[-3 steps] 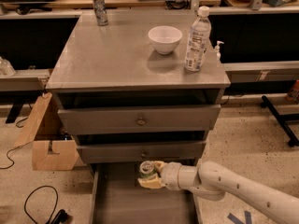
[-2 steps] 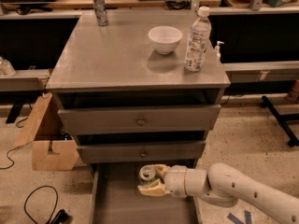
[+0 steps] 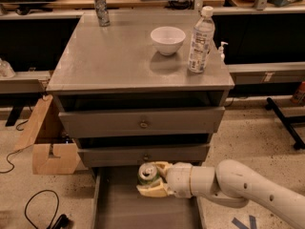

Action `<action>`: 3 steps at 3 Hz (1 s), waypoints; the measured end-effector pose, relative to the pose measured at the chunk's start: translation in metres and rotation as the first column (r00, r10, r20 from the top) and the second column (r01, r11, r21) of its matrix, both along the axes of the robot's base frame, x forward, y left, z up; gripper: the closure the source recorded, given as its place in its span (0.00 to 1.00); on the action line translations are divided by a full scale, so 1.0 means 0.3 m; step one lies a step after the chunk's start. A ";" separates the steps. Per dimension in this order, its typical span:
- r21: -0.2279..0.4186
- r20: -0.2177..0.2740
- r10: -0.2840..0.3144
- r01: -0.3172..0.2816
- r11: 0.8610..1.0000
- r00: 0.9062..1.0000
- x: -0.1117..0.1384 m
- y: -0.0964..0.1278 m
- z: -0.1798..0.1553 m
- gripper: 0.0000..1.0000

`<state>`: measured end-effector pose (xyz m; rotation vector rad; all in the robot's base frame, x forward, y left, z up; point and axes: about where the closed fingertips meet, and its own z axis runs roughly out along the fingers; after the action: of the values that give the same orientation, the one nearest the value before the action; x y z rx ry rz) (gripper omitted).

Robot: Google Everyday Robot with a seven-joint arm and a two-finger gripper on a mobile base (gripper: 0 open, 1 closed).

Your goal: Pick green can from bottom drawer and place on counter

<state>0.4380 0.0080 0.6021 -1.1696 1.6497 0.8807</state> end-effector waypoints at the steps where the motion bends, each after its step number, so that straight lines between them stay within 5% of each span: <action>1: 0.008 0.011 -0.017 0.017 1.000 1.000 0.047 0.028 0.082 1.00; 2: 0.053 0.061 -0.153 0.150 0.987 0.986 0.212 0.105 0.387 1.00; 3: 0.097 0.115 -0.245 0.235 0.967 0.963 0.369 0.166 0.621 1.00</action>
Offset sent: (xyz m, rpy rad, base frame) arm 0.1154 0.0448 0.2066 0.0756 -0.1319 -0.3268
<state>0.5486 0.0577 0.7886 -0.9261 1.5965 0.6998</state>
